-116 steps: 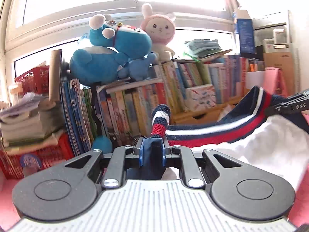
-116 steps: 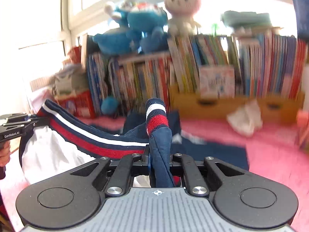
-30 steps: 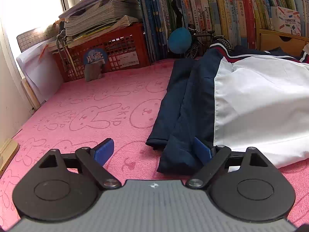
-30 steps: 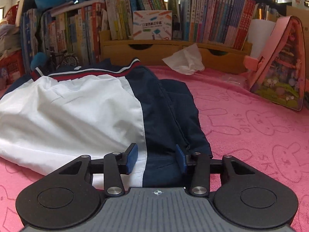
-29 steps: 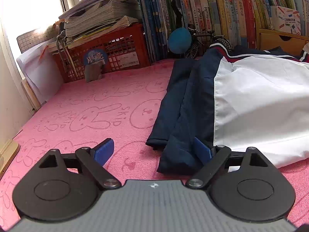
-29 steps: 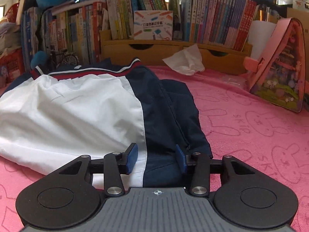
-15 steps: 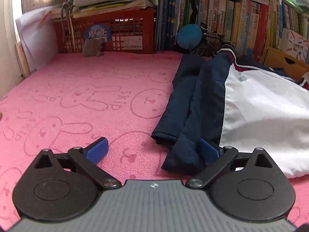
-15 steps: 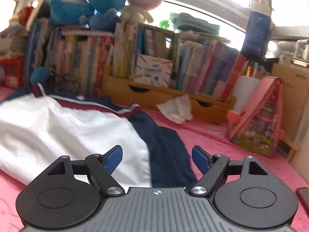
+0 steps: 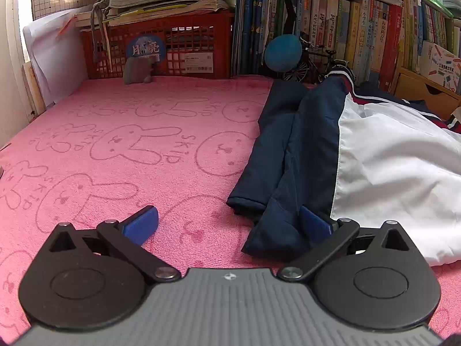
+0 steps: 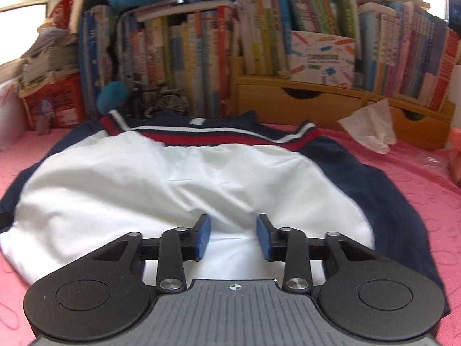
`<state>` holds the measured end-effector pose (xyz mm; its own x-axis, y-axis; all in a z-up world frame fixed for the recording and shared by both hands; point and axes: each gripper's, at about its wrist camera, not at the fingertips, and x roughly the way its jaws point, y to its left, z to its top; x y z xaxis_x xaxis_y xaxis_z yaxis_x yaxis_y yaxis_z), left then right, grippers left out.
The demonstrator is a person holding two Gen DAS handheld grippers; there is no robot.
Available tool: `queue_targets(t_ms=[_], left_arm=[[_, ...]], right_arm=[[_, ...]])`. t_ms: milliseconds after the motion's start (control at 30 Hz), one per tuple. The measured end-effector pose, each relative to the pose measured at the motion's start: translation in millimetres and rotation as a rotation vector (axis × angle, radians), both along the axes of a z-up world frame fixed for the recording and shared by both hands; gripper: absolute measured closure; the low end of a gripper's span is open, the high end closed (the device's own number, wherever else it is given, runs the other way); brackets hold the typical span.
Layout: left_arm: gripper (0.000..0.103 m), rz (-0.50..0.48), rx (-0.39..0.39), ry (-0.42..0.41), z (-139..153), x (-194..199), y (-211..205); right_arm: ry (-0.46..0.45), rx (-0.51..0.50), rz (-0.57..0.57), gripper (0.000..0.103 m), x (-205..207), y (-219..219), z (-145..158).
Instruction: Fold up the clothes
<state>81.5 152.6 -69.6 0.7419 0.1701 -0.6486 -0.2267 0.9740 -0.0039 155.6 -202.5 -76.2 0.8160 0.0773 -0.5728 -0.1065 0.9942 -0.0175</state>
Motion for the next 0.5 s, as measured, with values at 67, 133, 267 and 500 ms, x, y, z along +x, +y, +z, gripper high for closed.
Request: queue_targets(t_ms=[67,133,267,500], left_arm=[[0.0,-0.001,-0.001,0.0,0,0,1],[0.0,0.001,-0.001,-0.001,0,-1,2],[0.0,0.064,0.011,-0.013,2,-3,1],[0.013,-0.045,0.078,-0.273,55,-36,-72]], right_arm=[[0.003,-0.018,-0.1,0.07,7,-25,-5],[0.015,-0.02,-0.175,0.07,13,-51,-12],[0.038,0.051,-0.2,0.069,14,-73,-20],[0.038,0.017,-0.193,0.067,17,-66,-18]])
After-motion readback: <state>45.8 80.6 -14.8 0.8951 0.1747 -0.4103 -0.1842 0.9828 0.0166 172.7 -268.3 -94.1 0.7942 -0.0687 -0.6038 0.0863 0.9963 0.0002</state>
